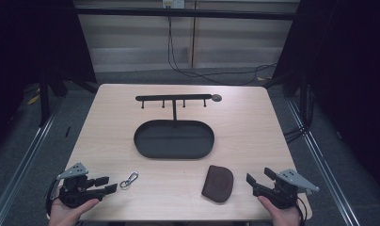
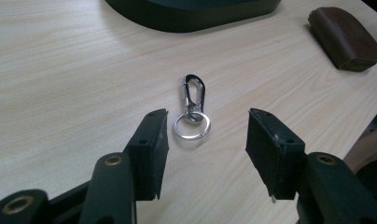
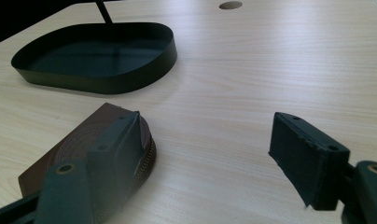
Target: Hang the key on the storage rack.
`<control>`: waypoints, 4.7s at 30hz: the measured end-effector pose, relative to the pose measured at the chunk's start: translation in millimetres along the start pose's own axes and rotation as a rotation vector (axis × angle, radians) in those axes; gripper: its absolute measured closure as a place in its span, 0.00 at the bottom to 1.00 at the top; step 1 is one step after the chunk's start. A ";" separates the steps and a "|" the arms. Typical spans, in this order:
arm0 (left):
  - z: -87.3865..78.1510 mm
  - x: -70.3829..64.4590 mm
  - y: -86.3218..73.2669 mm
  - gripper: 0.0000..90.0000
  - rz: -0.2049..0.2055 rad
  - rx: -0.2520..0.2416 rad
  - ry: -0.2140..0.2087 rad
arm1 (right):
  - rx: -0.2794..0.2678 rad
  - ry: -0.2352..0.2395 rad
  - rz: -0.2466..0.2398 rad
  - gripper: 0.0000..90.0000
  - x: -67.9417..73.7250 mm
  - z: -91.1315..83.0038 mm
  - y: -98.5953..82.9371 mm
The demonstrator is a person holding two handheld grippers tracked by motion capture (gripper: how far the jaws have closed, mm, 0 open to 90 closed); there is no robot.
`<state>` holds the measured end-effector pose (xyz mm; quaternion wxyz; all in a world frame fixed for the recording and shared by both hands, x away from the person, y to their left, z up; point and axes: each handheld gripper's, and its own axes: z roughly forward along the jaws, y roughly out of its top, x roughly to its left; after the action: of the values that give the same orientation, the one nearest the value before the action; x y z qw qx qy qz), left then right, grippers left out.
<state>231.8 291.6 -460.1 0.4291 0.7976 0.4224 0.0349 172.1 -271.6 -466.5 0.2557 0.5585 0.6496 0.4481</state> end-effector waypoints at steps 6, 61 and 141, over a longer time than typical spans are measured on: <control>1.7 0.6 1.4 0.59 -0.012 0.005 -0.023 | 0.034 -0.001 -0.051 0.29 5.8 5.3 0.1; 47.4 -16.8 62.1 0.60 0.218 0.387 0.051 | 0.141 0.107 -0.020 0.37 6.7 11.9 2.7; 78.3 -34.4 93.1 0.99 0.310 0.727 0.011 | 0.152 0.122 -0.010 0.36 5.8 14.4 2.3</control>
<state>302.5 190.5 -432.3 0.1060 0.9517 0.2841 -0.0483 183.8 -261.9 -470.2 0.1747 0.5448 0.6987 0.4295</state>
